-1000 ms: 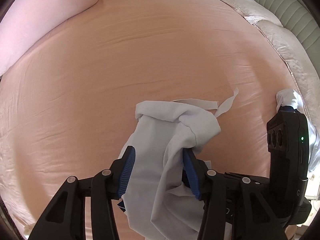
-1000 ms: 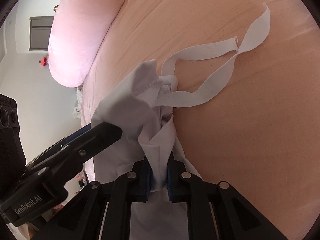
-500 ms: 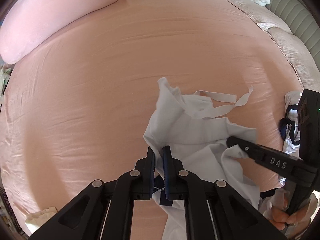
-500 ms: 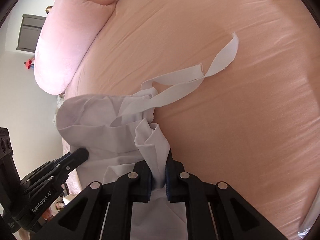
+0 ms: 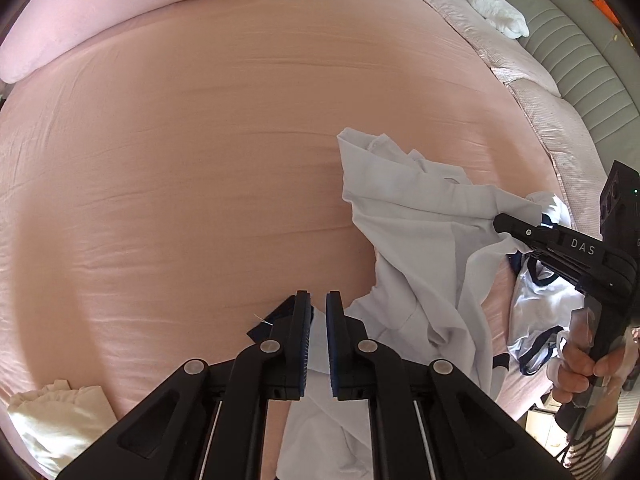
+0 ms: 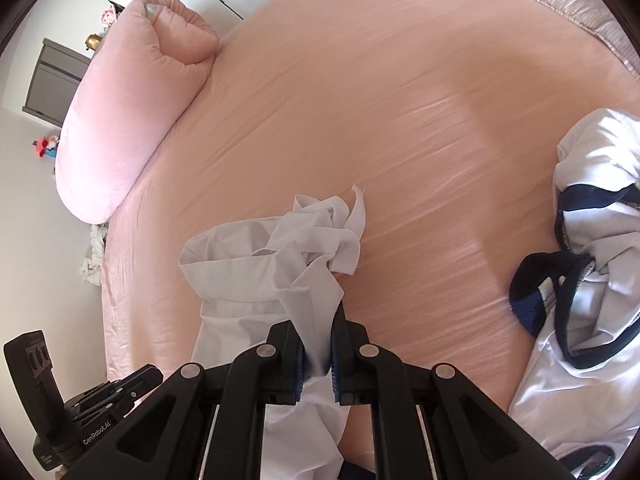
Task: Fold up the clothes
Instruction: 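Lower the grey trousers onto the bed and open both grippers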
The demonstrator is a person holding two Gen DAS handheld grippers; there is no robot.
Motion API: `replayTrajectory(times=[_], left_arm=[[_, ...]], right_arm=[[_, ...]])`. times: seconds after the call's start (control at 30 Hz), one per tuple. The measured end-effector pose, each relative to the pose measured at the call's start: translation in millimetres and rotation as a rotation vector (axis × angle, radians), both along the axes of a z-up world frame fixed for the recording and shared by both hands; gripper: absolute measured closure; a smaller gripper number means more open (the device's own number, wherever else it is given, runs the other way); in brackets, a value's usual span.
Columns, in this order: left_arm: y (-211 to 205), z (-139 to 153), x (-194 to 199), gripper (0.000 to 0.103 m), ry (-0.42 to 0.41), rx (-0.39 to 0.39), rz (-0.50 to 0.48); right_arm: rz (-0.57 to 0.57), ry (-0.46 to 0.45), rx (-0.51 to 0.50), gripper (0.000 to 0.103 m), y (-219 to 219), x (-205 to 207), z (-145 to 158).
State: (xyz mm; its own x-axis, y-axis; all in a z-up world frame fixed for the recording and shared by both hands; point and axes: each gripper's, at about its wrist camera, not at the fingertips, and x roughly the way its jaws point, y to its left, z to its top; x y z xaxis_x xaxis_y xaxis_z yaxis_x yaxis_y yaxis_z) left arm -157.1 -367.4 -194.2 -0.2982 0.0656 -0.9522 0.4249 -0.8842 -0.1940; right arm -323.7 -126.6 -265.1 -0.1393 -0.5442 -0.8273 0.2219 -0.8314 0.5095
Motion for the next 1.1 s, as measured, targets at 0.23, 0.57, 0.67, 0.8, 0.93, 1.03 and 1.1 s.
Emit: replayTrajectory(times=[0.23, 0.57, 0.67, 0.8, 0.93, 1.03, 1.1], left_arm=[[20, -6, 1, 0.093, 0.024, 0.090, 0.004], [57, -23, 14, 0.053, 0.042, 0.185, 0.068], [56, -25, 22, 0.053, 0.084, 0.207, 0.123], [51, -24, 41, 0.053, 0.121, 0.208, 0.173], [46, -32, 60, 0.051, 0.121, 0.225, 0.221], [47, -39, 73, 0.051, 0.115, 0.223, 0.231], [46, -40, 85, 0.051, 0.118, 0.231, 0.237]], right_arm=[[-0.004, 0.023, 0.008, 0.095, -3, -12, 12], [0.103, 0.023, 0.133, 0.057, 19, -7, 15], [0.120, -0.012, 0.096, 0.035, 26, 3, 15], [0.112, -0.075, 0.053, 0.035, 29, 21, 16], [0.109, -0.080, 0.056, 0.035, 24, 41, 16], [0.103, -0.081, 0.067, 0.034, 26, 59, 15], [0.089, -0.091, 0.057, 0.035, 33, 69, 12]])
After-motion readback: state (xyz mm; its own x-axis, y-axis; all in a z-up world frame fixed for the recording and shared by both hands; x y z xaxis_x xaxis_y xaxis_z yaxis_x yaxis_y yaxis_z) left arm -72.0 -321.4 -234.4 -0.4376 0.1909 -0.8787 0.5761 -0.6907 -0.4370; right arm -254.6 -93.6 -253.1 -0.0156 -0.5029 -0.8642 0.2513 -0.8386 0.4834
